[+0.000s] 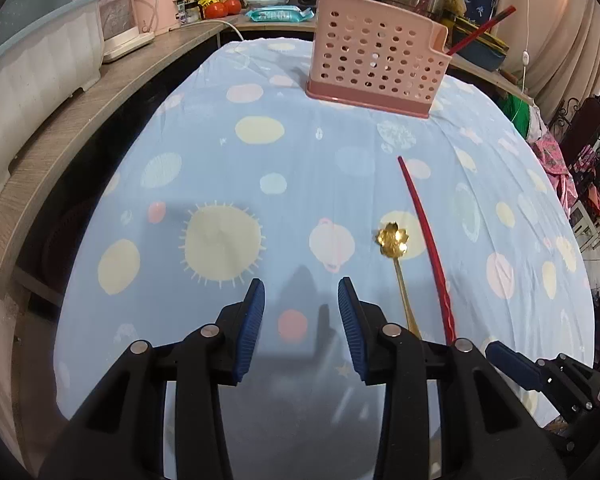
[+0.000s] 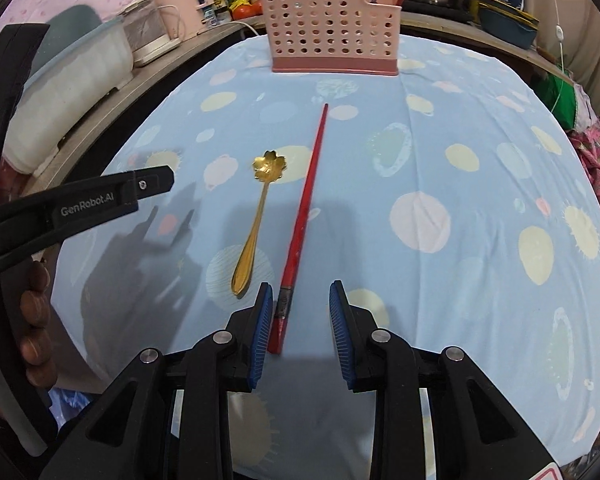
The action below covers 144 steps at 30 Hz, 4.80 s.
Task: Organize utensils
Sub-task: 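Move both open tools back to the gold spoon and last red chopstick, then grasp the last red chopstick with the right tool while the left tool grasps the gold spoon, then lift and carry the red chopstick and gold spoon over the pink holder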
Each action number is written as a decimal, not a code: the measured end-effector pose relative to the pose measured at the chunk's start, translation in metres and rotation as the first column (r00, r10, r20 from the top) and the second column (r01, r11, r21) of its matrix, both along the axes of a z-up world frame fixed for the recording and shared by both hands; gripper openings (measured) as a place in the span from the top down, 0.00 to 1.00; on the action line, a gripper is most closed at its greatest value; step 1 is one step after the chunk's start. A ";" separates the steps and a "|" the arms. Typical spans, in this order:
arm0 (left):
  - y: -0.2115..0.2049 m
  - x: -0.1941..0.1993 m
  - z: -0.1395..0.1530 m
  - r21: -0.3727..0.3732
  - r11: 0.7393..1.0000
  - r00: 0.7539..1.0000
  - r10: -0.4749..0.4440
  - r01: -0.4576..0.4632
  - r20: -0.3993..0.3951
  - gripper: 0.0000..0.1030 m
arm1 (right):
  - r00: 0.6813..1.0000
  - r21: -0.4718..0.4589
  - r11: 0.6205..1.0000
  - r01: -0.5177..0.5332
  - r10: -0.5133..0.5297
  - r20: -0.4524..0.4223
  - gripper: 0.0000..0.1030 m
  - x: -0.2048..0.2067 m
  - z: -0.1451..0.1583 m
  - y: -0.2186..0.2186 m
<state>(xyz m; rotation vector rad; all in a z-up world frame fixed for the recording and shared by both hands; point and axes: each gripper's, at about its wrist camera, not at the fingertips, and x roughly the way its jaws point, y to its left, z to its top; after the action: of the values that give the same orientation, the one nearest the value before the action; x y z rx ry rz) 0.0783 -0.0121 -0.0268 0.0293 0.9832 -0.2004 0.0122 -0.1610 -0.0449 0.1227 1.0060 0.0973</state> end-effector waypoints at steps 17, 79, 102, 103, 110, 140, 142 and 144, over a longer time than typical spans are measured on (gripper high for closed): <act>-0.009 -0.005 -0.013 0.013 1.000 0.999 -0.028 0.029 -0.036 0.65 | 0.999 -0.041 0.999 -0.028 0.027 -0.024 0.90 0.002 -0.014 0.008; -0.023 -0.013 0.044 -0.101 0.987 0.992 -0.122 0.125 0.041 0.90 | 0.981 0.053 0.990 0.129 -0.135 0.138 0.93 -0.002 0.056 -0.049; -0.014 0.043 0.107 -0.122 0.987 0.982 -0.083 0.105 0.172 0.99 | 0.929 0.172 0.977 0.130 -0.180 0.324 0.93 0.045 0.150 -0.077; -0.014 0.046 0.114 -0.122 0.987 0.979 -0.084 0.107 0.184 0.99 | 0.925 0.173 0.976 0.132 -0.184 0.333 0.93 0.048 0.154 -0.079; -0.023 0.071 0.159 -0.124 0.983 0.957 -0.096 0.135 0.274 0.99 | 0.883 0.175 0.974 0.143 -0.206 0.423 0.93 0.073 0.192 -0.094; -0.065 0.241 0.212 -0.109 0.991 0.925 -0.034 0.081 0.378 0.99 | 0.782 0.185 0.965 0.183 -0.258 0.568 0.93 0.256 0.259 -0.112; -0.065 0.245 0.204 -0.107 0.991 0.932 -0.033 0.076 0.361 0.99 | 0.798 0.175 0.967 0.184 -0.251 0.548 0.93 0.264 0.247 -0.110; -0.067 0.249 0.195 -0.106 0.992 0.939 -0.032 0.072 0.342 0.99 | 0.811 0.171 0.967 0.186 -0.250 0.529 0.93 0.269 0.237 -0.108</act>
<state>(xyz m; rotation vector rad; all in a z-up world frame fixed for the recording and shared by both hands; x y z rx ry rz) 0.3268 -0.0786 0.1681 -0.0176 0.6244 -0.2915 0.2812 -0.2692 0.1922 0.2959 0.4021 -0.0249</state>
